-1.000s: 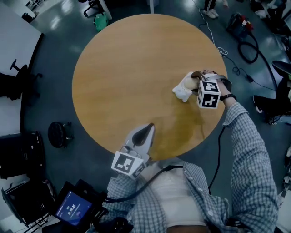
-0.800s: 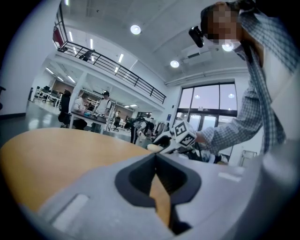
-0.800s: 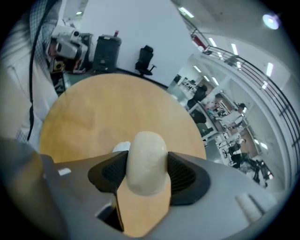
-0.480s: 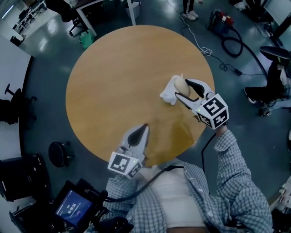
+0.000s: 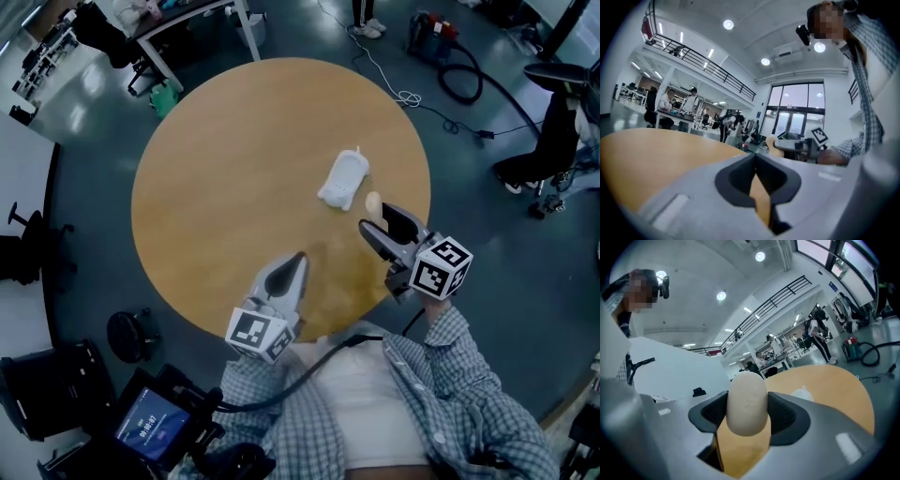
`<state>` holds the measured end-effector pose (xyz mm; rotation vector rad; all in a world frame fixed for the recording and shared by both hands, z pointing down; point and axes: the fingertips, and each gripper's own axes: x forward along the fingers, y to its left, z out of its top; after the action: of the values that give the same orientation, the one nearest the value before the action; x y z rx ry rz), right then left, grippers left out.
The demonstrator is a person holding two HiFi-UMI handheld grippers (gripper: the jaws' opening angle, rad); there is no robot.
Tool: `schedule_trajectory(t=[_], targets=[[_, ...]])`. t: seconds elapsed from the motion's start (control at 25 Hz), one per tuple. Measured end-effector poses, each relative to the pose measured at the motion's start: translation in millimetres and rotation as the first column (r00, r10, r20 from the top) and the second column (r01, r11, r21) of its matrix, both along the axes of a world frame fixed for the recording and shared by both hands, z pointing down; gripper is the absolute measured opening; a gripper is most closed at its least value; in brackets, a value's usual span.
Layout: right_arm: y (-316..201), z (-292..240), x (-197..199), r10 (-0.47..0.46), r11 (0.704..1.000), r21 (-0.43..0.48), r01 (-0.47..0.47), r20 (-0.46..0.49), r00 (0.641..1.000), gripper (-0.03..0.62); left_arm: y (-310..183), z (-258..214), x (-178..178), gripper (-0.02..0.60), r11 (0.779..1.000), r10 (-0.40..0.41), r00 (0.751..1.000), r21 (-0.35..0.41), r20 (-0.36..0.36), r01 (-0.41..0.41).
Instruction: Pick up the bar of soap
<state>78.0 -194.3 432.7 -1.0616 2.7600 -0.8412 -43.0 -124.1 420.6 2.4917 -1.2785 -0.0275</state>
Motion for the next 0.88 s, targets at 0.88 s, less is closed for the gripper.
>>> schedule_trajectory(t=[0.88], targets=[[35,1,5,0.069,0.994,-0.101,-0.051,0.176,0.982,0.268,5,-3,17,-0.002,0.997,0.071,0.997,0.007,-0.006,-0.071]])
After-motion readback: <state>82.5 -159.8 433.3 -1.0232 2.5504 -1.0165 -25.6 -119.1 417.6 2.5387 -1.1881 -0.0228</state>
